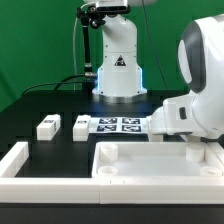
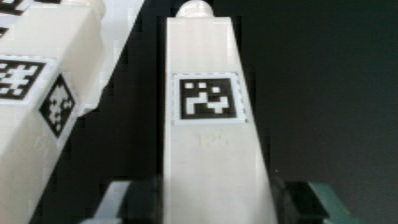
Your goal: Assemble desk
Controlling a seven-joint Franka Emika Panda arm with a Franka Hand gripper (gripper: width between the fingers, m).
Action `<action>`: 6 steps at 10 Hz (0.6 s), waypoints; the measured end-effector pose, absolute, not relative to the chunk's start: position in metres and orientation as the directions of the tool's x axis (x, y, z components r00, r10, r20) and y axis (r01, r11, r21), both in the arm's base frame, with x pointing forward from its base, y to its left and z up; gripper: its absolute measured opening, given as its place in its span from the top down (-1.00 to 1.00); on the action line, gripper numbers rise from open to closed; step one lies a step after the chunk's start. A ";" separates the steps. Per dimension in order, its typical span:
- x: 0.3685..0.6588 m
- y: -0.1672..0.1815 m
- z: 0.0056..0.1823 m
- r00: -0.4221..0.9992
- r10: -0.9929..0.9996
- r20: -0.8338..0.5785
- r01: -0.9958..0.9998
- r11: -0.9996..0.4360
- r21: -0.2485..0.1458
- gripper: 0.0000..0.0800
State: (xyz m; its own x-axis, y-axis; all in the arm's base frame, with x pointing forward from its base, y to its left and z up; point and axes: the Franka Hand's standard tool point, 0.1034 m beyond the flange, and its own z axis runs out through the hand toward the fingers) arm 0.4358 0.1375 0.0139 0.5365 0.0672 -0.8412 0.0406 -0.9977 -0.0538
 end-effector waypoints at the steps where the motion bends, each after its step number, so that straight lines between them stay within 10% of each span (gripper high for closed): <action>1: 0.436 0.138 0.014 0.537 0.067 -0.841 0.041 -0.998 -0.054 0.29; 4: 0.436 0.137 0.015 0.536 0.072 -0.841 0.043 -0.997 -0.058 0.29; 6: 0.458 0.121 0.064 0.545 0.139 -0.827 0.066 -0.990 -0.122 0.28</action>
Offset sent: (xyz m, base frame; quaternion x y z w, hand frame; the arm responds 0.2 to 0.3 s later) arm 0.0000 0.0000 0.0000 0.0000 0.0000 0.0000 1.0000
